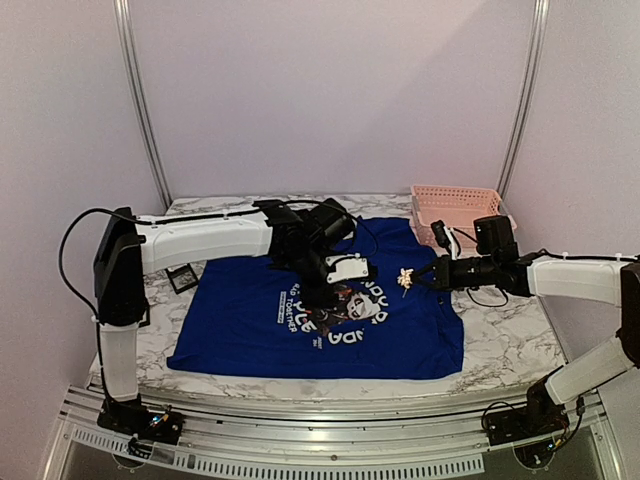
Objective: Pin the brooch onto the clothing
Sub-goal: Move the flattened clothing to the center of the board.
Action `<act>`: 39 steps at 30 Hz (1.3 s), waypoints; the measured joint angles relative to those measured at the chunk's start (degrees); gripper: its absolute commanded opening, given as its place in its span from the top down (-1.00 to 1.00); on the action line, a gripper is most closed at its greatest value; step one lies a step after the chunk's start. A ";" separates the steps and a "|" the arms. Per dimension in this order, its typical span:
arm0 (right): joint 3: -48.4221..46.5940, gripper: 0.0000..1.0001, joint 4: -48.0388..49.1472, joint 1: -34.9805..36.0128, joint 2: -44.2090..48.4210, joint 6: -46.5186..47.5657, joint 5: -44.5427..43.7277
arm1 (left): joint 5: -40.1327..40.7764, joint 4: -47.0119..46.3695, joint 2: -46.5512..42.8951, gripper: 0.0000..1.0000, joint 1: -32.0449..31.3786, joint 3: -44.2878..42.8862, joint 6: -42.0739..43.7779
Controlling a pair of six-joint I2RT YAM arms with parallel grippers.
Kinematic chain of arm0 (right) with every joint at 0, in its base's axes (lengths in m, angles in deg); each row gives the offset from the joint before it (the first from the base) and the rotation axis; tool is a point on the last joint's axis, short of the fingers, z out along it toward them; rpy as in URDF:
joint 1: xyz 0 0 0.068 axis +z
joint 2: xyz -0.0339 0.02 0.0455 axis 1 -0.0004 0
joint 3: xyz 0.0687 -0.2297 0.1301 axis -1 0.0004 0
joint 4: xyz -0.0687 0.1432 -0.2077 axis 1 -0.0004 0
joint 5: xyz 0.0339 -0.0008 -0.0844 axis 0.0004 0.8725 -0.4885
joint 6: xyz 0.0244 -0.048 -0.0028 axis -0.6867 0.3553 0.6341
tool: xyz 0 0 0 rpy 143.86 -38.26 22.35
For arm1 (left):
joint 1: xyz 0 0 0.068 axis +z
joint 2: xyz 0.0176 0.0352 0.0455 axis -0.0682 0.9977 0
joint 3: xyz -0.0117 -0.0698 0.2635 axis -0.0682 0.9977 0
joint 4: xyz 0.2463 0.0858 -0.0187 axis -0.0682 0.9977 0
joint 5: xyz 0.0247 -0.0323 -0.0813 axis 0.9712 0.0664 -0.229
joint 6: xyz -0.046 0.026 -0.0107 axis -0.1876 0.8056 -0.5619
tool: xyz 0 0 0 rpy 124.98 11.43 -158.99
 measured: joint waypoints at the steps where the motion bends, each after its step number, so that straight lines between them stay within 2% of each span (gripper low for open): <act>1: 0.44 1.00 0.02 -0.17 0.00 -0.07 0.11 | 0.57 -0.98 0.35 -0.32 0.50 1.92 0.04; 5: 1.68 1.00 1.05 -1.07 -0.04 -0.42 0.50 | 2.84 -4.74 2.51 -0.31 2.75 6.69 0.22; 16: 1.84 1.00 7.58 -5.75 -10.56 -2.34 3.98 | 5.25 -12.72 7.19 -0.32 13.42 5.70 -2.64; 24: -6.38 1.00 8.22 -6.38 -23.06 -2.45 5.53 | 5.33 -15.50 8.50 -0.32 16.57 4.66 -2.97; 29: -11.80 1.00 7.78 -6.60 -26.62 -2.38 6.47 | 6.54 -16.44 9.97 -0.37 19.34 2.56 -2.38; 35: -14.19 1.00 5.49 -6.60 -25.86 -1.40 6.54 | 7.63 -14.60 8.31 -0.54 18.10 3.28 1.51; 37: -13.84 1.00 3.91 -6.60 -24.35 -1.01 6.16 | 6.86 -12.72 6.40 -0.50 15.12 3.96 2.82; 39: -13.49 1.00 2.62 -6.60 -22.34 -0.55 5.75 | 5.22 -11.04 4.98 -0.34 11.06 3.48 3.15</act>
